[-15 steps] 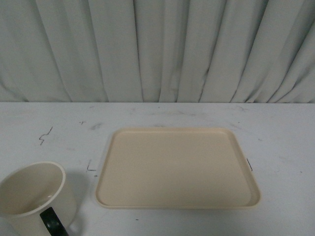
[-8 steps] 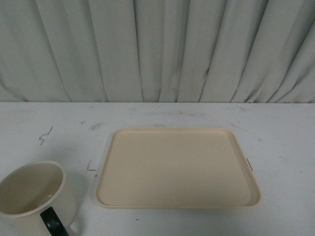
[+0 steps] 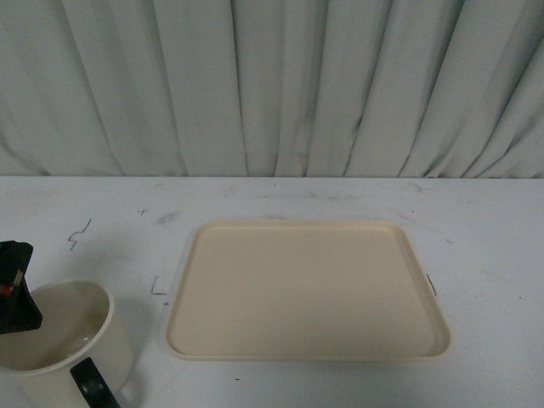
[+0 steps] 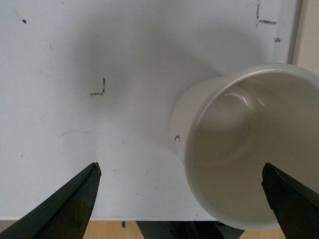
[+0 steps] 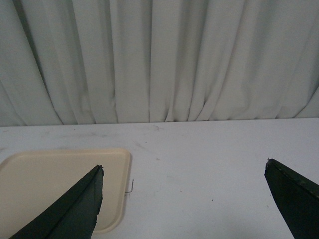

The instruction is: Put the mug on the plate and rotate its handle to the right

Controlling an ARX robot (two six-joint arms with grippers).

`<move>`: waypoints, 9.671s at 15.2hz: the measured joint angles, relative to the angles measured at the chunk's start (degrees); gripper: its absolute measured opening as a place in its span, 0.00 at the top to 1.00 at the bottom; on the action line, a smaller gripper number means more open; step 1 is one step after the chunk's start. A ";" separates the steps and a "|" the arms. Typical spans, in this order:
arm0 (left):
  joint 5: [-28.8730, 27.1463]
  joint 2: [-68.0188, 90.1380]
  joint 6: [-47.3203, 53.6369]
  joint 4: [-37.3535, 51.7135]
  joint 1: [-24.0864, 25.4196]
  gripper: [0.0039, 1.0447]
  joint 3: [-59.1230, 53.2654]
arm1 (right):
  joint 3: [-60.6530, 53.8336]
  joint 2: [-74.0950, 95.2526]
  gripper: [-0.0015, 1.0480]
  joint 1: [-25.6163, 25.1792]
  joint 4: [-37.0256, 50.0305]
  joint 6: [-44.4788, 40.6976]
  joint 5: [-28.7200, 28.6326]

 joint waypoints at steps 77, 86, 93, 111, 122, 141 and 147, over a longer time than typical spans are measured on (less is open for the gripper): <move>-3.69 -77.88 3.80 35.78 -2.78 0.99 -45.38 | 0.00 0.00 0.06 0.26 0.00 0.07 -0.02; -3.78 -90.14 3.78 22.51 -2.78 0.99 -45.35 | 0.00 0.02 0.06 0.26 0.02 0.07 -0.04; -3.52 -90.16 3.80 22.82 -2.78 0.50 -45.35 | 8.59 18.10 0.06 -9.90 -12.24 -2.93 -20.81; -3.69 -90.16 3.78 22.77 -2.78 0.06 -45.35 | 66.86 110.51 0.06 20.68 -19.41 19.85 -7.45; -3.69 -90.16 3.80 22.77 -2.78 0.06 -45.35 | 79.41 118.66 0.97 21.07 -28.72 20.74 -6.60; -3.69 -90.16 3.80 22.77 -2.78 0.06 -45.33 | 133.85 147.88 0.97 25.03 -68.63 -66.10 -11.72; -3.69 -90.16 3.80 22.77 -2.78 0.06 -45.35 | 140.52 146.05 0.22 24.68 -70.51 -64.39 -17.59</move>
